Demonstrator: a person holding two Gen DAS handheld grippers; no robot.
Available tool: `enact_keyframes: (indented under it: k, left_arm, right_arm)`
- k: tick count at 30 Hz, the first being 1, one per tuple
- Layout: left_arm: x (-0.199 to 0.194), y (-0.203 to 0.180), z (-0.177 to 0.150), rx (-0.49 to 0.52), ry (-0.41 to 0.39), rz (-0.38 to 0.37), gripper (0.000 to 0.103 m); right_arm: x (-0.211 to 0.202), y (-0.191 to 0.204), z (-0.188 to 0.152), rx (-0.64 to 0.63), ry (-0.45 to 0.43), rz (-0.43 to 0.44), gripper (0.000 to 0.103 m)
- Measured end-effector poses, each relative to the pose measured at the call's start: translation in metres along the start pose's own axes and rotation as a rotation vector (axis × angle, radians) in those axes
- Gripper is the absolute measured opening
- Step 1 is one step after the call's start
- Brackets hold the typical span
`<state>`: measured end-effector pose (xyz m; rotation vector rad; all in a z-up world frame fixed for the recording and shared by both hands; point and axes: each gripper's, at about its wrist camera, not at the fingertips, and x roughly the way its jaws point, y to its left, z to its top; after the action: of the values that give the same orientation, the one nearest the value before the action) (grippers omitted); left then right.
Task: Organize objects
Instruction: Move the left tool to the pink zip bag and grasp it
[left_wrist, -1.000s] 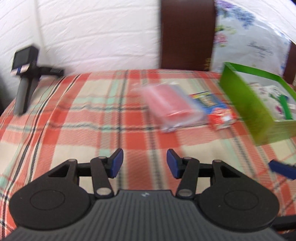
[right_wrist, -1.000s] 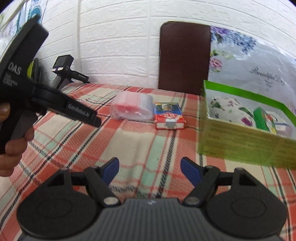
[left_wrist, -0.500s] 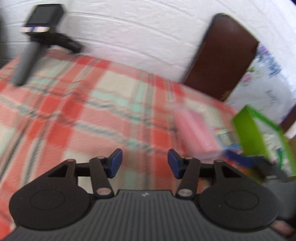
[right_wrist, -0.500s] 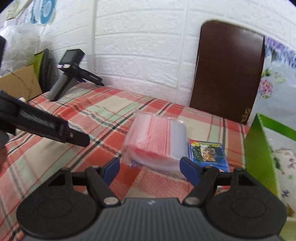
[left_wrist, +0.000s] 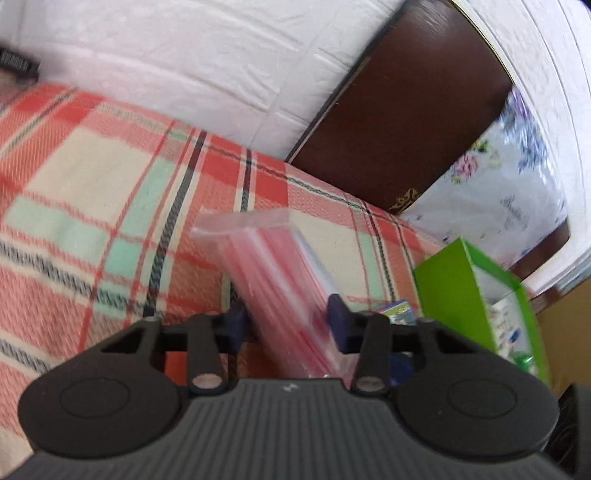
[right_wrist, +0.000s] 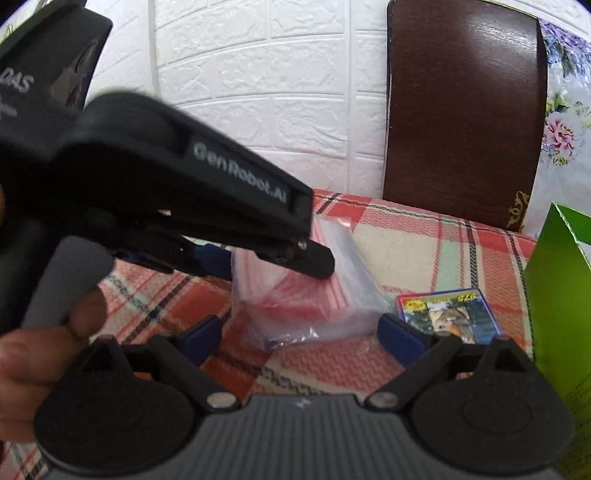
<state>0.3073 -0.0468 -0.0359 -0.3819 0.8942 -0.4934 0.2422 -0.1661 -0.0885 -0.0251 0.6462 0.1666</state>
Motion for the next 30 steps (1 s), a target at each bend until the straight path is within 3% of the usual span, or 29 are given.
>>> enact_keyframes:
  k: [2, 5, 12, 13, 14, 15, 17, 21, 25, 26, 27, 30]
  left_arm:
    - [-0.007, 0.009, -0.003, -0.038, 0.004, -0.022, 0.04]
    - [-0.026, 0.022, -0.016, -0.085, 0.031, -0.061, 0.039]
    - [-0.109, 0.06, -0.084, -0.118, 0.095, -0.117, 0.038]
    - [-0.121, 0.067, -0.093, -0.134, 0.098, -0.121, 0.038]
    - [-0.131, 0.073, -0.1, -0.146, 0.099, -0.121, 0.04]
    - [-0.139, 0.078, -0.105, -0.157, 0.098, -0.117, 0.041]
    - [-0.152, 0.083, -0.113, -0.179, 0.089, -0.103, 0.044]
    - [-0.161, 0.077, -0.113, -0.157, 0.057, -0.069, 0.066]
    - [-0.152, 0.068, -0.113, -0.111, 0.047, -0.028, 0.062]
    - [-0.151, 0.067, -0.115, -0.095, 0.037, -0.008, 0.053]
    - [-0.151, 0.065, -0.117, -0.081, 0.032, -0.005, 0.048]
    - [-0.153, 0.059, -0.117, -0.093, 0.036, -0.008, 0.041]
  right_arm:
    - [-0.004, 0.003, -0.002, -0.007, -0.017, -0.024, 0.066]
    - [-0.017, 0.009, -0.009, 0.015, -0.006, 0.009, 0.063]
    - [-0.101, 0.062, -0.059, -0.083, 0.027, 0.209, 0.073]
    - [-0.113, 0.065, -0.067, -0.095, 0.016, 0.229, 0.08]
    - [-0.123, 0.068, -0.072, -0.104, 0.005, 0.241, 0.094]
    - [-0.131, 0.069, -0.076, -0.115, -0.006, 0.248, 0.098]
    - [-0.133, 0.077, -0.08, -0.141, -0.004, 0.258, 0.099]
    - [-0.112, 0.087, -0.061, -0.117, 0.035, 0.323, 0.103]
    - [-0.089, 0.106, -0.057, -0.19, 0.115, 0.347, 0.103]
    - [-0.085, 0.111, -0.059, -0.215, 0.114, 0.325, 0.102]
    - [-0.086, 0.119, -0.063, -0.242, 0.097, 0.303, 0.091]
    - [-0.096, 0.131, -0.065, -0.241, 0.07, 0.269, 0.071]
